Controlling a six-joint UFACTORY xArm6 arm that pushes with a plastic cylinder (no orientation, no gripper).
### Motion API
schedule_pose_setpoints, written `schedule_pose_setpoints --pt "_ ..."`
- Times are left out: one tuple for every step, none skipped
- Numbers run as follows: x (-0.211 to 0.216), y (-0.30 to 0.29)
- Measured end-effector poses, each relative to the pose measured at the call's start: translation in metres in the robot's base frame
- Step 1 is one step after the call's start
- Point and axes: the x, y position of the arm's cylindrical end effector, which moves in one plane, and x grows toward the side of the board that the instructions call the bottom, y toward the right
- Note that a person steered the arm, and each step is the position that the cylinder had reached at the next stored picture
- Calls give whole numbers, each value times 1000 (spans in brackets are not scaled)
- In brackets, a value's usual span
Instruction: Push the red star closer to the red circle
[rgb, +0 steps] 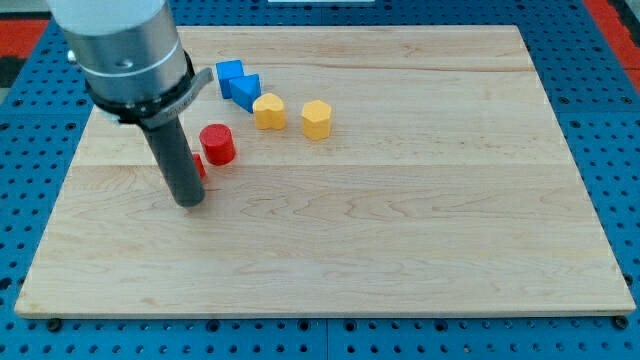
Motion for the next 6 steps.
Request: schedule_pose_setpoints --pt "-2 25" --pt "-9 54" --pt "-32 61" --pt "-61 52" --pt "-68 16" --pt "-68 -14"
